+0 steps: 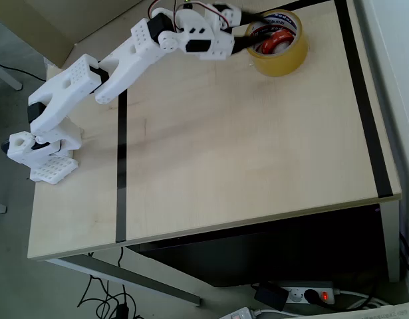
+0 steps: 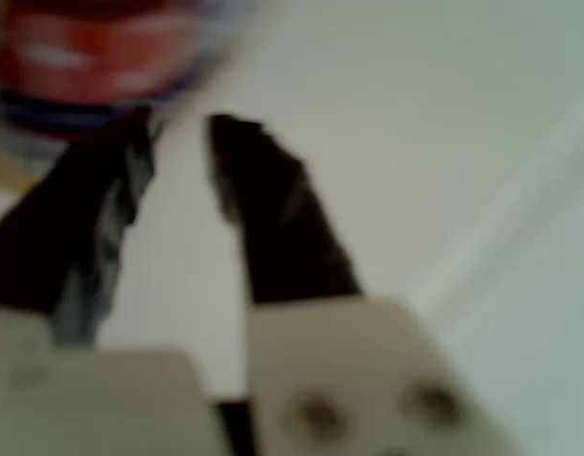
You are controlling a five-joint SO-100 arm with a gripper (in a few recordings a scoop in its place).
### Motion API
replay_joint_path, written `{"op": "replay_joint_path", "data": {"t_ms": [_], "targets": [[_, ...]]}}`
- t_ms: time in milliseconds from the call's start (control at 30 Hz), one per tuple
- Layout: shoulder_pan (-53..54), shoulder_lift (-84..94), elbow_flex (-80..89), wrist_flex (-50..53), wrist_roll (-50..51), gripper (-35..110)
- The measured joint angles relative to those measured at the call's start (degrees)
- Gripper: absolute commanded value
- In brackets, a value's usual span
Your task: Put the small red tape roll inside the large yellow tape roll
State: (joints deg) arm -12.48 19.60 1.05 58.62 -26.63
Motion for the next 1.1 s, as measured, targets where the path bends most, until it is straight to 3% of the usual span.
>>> {"op": "replay_joint_path", "data": {"t_ms": [367,533,667,967,1100], "targets": [[8.96,20.21,-4.13,38.67,15.91,0],[14.24,35.95,8.88,44.12,21.36,0],[16.52,55.28,33.75,41.66,22.32,0],[18.02,106.35,107.14,10.81,22.41,0],[17.67,126.21,130.43,2.2,22.41,0]]}}
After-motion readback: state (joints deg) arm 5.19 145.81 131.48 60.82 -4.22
